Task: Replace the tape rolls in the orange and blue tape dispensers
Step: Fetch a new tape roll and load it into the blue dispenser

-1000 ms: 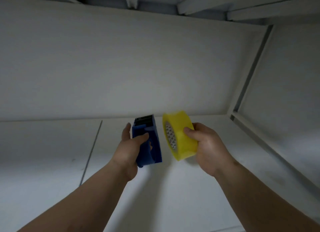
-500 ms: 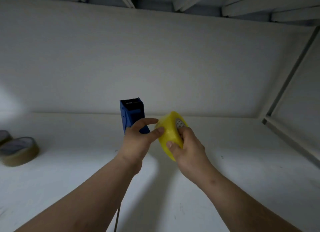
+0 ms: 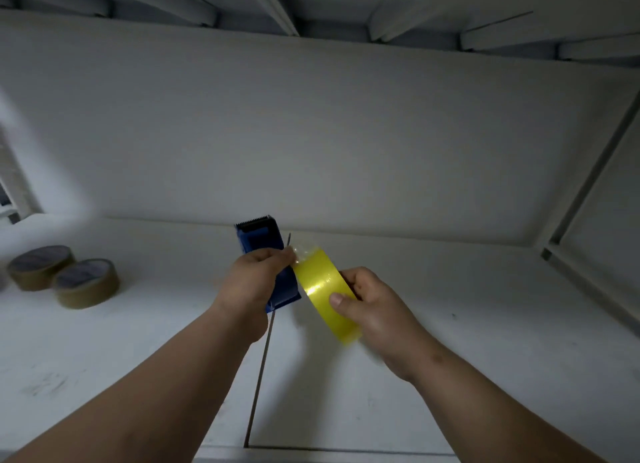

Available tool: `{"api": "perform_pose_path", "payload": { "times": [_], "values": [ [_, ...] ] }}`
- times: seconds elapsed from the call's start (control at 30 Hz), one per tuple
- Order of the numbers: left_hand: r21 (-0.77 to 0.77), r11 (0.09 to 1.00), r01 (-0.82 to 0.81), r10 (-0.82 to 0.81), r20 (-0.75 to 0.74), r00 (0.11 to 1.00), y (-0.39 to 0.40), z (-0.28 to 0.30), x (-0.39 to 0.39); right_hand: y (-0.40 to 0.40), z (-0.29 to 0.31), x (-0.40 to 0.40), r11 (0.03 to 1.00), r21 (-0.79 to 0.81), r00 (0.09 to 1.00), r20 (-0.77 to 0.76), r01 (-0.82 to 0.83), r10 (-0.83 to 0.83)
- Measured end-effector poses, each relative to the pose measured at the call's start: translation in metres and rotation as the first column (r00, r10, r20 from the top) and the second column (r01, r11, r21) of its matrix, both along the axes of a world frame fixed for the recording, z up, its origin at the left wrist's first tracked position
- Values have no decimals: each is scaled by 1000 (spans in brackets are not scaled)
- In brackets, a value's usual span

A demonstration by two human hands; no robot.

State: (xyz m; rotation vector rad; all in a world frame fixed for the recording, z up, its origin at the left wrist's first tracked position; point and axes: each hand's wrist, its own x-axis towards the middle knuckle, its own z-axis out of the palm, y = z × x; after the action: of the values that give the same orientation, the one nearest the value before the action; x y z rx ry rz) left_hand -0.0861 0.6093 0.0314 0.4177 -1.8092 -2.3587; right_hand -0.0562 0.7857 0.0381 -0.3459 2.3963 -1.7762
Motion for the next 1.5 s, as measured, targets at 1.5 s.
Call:
{"api": "perform_pose_path", "payload": {
  "times": [1.5],
  "values": [
    [194, 914, 356, -351, -62, 934, -281, 8, 67, -276, -1, -5, 594, -798, 863, 229, -97, 450]
  ]
}}
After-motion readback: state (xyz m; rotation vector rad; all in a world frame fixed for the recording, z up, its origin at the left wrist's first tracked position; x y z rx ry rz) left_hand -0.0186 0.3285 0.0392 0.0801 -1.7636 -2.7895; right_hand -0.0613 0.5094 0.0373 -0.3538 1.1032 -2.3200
